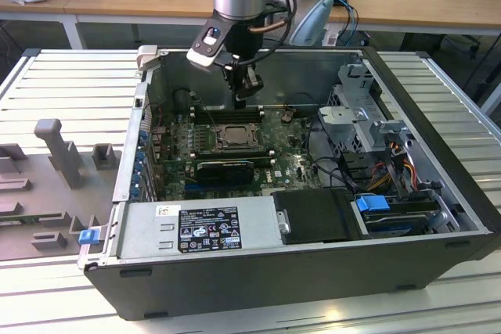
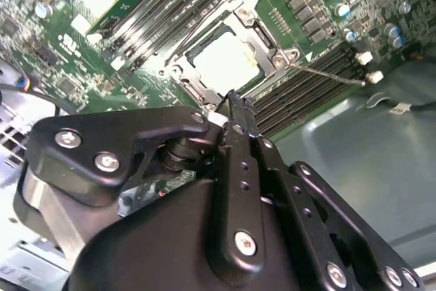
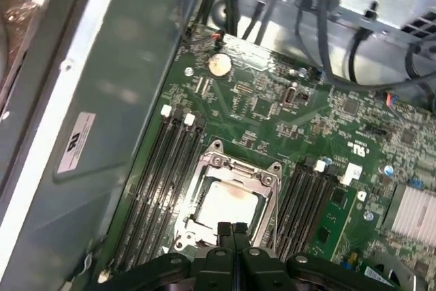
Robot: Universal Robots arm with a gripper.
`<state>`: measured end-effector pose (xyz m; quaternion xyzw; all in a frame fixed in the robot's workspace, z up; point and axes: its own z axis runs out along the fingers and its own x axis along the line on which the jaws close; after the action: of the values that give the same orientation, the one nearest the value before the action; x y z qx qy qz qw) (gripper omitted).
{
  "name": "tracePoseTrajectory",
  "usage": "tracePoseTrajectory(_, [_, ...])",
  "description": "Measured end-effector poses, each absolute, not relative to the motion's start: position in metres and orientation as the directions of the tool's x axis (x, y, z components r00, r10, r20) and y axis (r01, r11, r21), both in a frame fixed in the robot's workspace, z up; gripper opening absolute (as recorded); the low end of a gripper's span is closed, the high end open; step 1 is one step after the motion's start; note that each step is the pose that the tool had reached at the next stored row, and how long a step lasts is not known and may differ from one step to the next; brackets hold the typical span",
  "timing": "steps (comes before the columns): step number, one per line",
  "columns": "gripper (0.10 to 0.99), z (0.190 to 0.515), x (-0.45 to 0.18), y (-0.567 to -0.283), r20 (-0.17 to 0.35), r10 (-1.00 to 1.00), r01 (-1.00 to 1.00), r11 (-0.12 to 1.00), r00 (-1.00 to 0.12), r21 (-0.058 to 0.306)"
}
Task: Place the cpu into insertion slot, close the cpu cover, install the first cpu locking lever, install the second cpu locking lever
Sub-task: 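Install the first cpu locking lever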
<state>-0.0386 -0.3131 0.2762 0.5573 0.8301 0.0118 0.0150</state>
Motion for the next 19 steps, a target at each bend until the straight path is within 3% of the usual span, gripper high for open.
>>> tracePoseTrajectory(19, [0.106,0.276,-0.0386,-0.3132,-0.012,0.72,0.719,0.694,-0.694,0.036])
